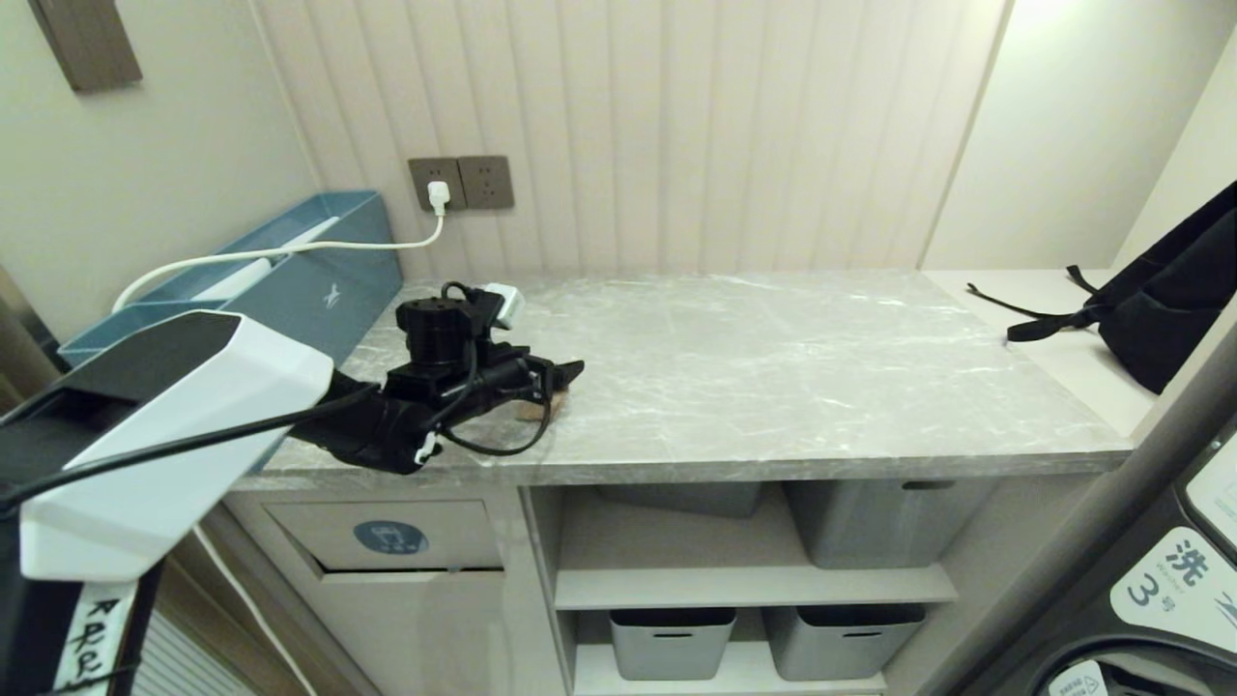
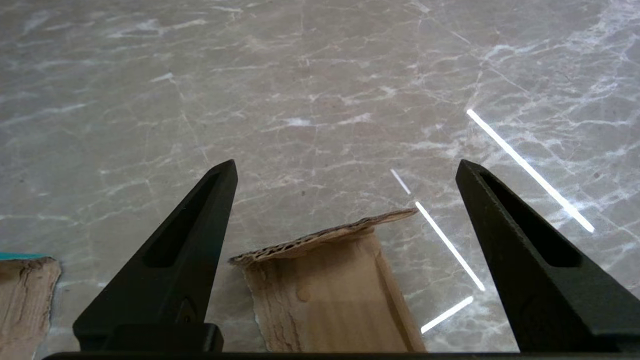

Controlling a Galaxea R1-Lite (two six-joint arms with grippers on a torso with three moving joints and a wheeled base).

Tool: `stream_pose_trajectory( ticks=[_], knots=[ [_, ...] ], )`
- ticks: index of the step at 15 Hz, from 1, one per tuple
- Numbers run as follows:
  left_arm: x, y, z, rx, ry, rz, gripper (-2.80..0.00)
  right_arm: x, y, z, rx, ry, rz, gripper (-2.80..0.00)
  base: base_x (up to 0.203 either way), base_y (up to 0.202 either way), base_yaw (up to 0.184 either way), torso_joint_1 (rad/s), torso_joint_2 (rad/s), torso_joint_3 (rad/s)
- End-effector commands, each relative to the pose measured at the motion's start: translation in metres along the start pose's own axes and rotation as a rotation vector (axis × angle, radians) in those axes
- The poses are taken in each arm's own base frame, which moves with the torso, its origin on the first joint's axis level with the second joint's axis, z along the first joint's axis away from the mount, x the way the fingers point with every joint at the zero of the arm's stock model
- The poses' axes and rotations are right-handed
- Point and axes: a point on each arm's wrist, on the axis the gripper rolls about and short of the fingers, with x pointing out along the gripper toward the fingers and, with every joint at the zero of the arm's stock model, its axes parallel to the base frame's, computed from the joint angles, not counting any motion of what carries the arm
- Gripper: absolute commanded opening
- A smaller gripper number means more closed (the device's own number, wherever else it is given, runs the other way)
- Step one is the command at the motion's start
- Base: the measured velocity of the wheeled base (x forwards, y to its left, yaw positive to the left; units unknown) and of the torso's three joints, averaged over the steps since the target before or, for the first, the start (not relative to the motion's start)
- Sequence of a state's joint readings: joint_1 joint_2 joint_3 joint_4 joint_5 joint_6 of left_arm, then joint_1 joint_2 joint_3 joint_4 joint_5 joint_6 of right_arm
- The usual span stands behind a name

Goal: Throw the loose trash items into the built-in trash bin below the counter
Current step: Pick up the garbage

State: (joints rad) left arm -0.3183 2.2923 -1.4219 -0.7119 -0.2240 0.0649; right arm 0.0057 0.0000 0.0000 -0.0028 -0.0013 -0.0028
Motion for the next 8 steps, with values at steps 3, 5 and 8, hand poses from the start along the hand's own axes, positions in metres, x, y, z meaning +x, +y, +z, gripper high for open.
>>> stream_pose_trajectory(
  ticks=[3, 5, 8],
  knots=[
    [0.008, 0.002, -0.017, -0.009, 0.031, 0.003, 0.00, 0.000, 0.000, 0.000, 0.000, -0.002, 0.000, -2.80, 0.000, 0.000, 0.000, 0.000, 0.00, 0.000],
    [0.014, 0.005, -0.021, -0.006, 0.012, 0.008, 0.00, 0.000, 0.000, 0.000, 0.000, -0.002, 0.000, -2.80, 0.000, 0.000, 0.000, 0.000, 0.00, 0.000],
    [0.025, 0.008, -0.021, 0.003, -0.033, 0.011, 0.00, 0.000, 0.000, 0.000, 0.000, -0.002, 0.000, -2.80, 0.000, 0.000, 0.000, 0.000, 0.00, 0.000]
  ],
)
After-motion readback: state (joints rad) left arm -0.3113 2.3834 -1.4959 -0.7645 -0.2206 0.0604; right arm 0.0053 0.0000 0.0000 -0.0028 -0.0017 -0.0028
